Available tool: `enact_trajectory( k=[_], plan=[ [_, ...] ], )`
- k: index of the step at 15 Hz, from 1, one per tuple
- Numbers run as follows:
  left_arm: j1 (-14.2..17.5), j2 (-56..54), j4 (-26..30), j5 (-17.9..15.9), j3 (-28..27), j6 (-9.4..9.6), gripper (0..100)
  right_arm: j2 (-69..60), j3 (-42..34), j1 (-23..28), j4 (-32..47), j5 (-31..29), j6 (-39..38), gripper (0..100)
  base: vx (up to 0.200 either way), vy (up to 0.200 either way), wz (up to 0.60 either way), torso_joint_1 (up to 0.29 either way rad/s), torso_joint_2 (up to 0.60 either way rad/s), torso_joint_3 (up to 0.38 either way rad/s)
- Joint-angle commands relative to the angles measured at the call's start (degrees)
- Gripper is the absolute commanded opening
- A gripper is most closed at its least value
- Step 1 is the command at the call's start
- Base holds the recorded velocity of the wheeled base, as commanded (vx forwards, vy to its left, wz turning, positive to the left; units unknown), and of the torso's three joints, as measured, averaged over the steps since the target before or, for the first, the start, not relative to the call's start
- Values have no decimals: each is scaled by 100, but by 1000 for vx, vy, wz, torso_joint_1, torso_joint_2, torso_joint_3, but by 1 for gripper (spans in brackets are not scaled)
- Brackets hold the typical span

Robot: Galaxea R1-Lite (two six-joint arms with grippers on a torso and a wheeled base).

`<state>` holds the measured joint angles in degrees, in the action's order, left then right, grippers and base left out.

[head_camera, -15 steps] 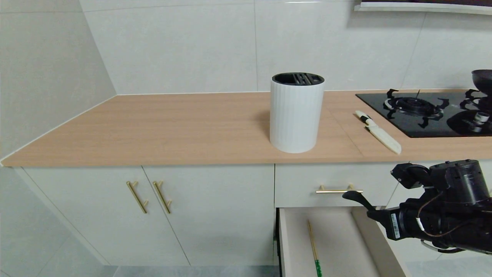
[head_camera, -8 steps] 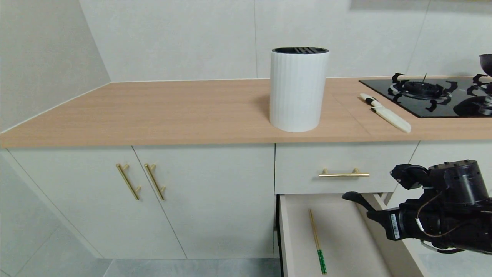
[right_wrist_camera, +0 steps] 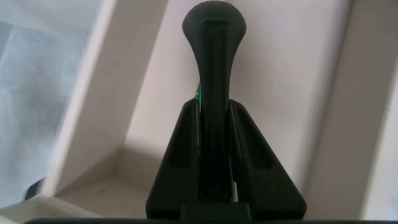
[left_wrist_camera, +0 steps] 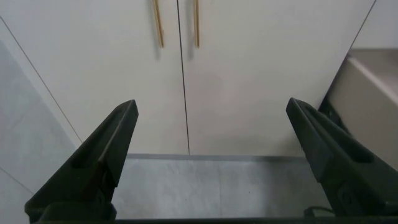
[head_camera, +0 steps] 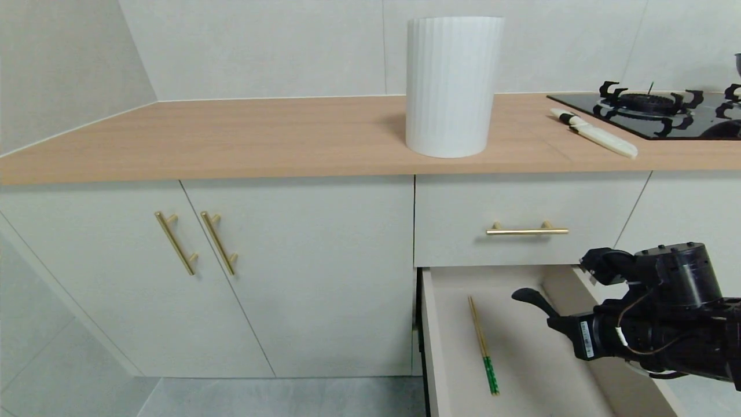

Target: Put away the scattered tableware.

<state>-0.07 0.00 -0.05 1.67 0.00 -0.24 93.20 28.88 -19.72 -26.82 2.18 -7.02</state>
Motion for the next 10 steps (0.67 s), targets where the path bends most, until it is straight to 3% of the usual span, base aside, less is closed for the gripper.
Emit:
enact_trajectory(
  k=[1,6,10],
  plan=[
    [-1,0,-4,0,0,-2,100,234,-32,-5,-69,2,-1,0,0,0,0,-36,276,198],
    [-1,0,-4,0,0,-11,100,515,-14,-5,-306,2,-1,0,0,0,0,-16,60,42],
    [-1,0,-4,9,0,-2,100,1535,92,-23,-1159,-315,-27,0,0,0,0,0,0,0]
  ],
)
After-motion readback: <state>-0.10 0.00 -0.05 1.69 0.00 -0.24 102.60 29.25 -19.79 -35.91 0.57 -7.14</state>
